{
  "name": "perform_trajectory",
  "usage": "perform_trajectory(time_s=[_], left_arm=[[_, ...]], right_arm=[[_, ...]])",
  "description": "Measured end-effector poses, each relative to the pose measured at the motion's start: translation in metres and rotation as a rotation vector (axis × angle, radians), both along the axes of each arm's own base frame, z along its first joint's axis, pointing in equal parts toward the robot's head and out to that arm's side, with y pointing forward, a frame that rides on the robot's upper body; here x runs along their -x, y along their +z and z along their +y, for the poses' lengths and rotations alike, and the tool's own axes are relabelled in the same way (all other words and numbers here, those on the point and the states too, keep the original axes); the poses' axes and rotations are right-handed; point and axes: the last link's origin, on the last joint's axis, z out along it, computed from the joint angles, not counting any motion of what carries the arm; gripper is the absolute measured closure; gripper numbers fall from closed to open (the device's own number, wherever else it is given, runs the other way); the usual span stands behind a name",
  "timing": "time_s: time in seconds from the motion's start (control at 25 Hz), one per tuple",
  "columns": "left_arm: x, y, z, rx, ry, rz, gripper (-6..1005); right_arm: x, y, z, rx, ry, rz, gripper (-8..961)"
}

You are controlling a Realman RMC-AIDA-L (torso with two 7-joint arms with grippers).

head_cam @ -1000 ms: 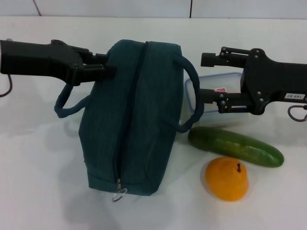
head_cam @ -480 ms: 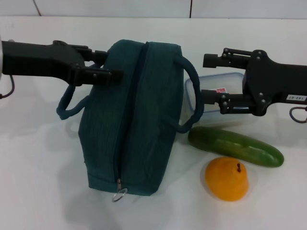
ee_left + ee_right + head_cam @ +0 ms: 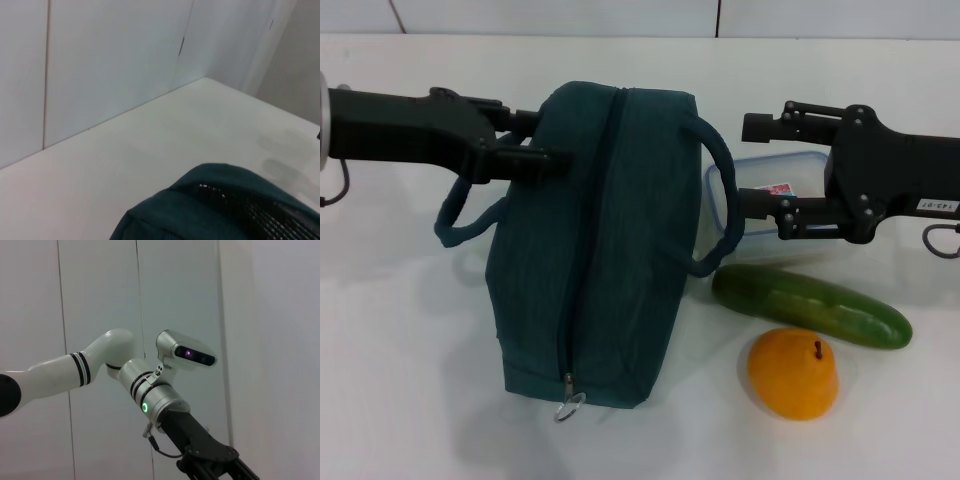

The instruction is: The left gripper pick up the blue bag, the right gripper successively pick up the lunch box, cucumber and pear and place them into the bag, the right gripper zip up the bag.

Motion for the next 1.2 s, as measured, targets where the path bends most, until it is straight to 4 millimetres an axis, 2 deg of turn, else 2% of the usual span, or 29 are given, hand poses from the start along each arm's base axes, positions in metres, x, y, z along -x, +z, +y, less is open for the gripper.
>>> perform_trajectory(time_s=[0.4,0.52,0.64,0.76,0.96,1.2], left_arm=[[-0.001,-0.002,0.002,-0.007,-0.011,0.005,430],[-0.002,-0.001,0.004,-0.017,-0.012,0.003,680],[-0.005,-0.005,0.008,-0.005,-0.015,-0.008,779],[-0.008,-0.01,0.013,0.009,-0.011,-0.023,878],[-0.01,-0.016,0.024,-0.01,-0.002,-0.037,952],[-0.017,-0.029,0.034,0.011,-0.004,-0.059,952]], right_arm=[[-0.003,-0.002,-0.001,0.0,-0.013,0.001,203],[-0.006,-0.003,-0.001,0.0,-0.038,0.01,203],[-0.013,-0.005,0.001,-0.01,-0.114,0.065,203],[-0.026,-0.007,0.005,-0.027,-0.247,0.171,203],[-0.054,-0.008,0.005,-0.136,-0.472,0.394,203],[-0.102,-0.009,-0.011,-0.224,-0.813,0.596,203]])
